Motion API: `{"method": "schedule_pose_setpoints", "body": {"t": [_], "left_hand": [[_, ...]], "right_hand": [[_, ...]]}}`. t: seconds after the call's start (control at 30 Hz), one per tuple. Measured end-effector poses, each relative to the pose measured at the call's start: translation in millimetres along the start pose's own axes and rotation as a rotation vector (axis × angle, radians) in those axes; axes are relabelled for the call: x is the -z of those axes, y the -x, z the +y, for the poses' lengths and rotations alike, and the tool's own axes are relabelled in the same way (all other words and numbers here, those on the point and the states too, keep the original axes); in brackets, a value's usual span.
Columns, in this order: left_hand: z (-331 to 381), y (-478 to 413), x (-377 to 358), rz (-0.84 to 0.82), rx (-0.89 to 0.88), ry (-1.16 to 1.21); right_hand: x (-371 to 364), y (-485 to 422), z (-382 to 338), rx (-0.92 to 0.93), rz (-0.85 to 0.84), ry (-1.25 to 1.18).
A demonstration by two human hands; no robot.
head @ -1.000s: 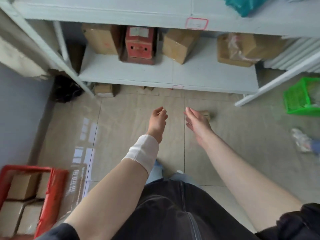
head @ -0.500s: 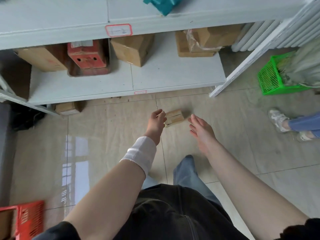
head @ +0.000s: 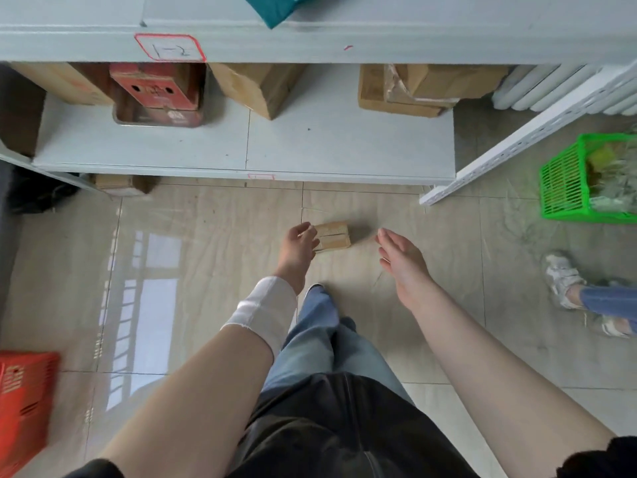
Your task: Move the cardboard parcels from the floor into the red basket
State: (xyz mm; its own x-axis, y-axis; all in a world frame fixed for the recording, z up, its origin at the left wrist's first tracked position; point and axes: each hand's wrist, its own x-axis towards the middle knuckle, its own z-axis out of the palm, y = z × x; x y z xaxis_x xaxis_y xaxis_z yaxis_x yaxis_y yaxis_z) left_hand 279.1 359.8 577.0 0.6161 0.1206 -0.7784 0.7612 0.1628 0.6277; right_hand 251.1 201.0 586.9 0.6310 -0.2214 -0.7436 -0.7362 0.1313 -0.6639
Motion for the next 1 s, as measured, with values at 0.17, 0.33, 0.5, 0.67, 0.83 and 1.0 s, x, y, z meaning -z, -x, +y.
{"method": "schedule_pose_setpoints", "body": {"t": [0.17,0.33,0.5,0.67,0.83,1.0], "left_hand": [[-7,-29,-20,0.015,0.028,0.004],[-19,-52,-39,0.079,0.044,0.027],[-48,-99,-53,0.173,0.025,-0.018],[-92,-149,-57,0.196,0.066,-0.020],[-168,-238,-53,0.195,0.059,-0.015],[-258,-359,-28,0.223,0.057,-0.123]], "right_hand": [[18,-36,-6,-0.013,0.007,0.040],[41,-75,0,-0.076,-0.049,0.134],[57,-133,22,-0.125,-0.135,0.249],[64,-185,48,-0.139,-0.165,0.321],[50,-267,117,-0.151,-0.211,0.414],[13,-382,202,-0.146,-0.248,0.511]]}}
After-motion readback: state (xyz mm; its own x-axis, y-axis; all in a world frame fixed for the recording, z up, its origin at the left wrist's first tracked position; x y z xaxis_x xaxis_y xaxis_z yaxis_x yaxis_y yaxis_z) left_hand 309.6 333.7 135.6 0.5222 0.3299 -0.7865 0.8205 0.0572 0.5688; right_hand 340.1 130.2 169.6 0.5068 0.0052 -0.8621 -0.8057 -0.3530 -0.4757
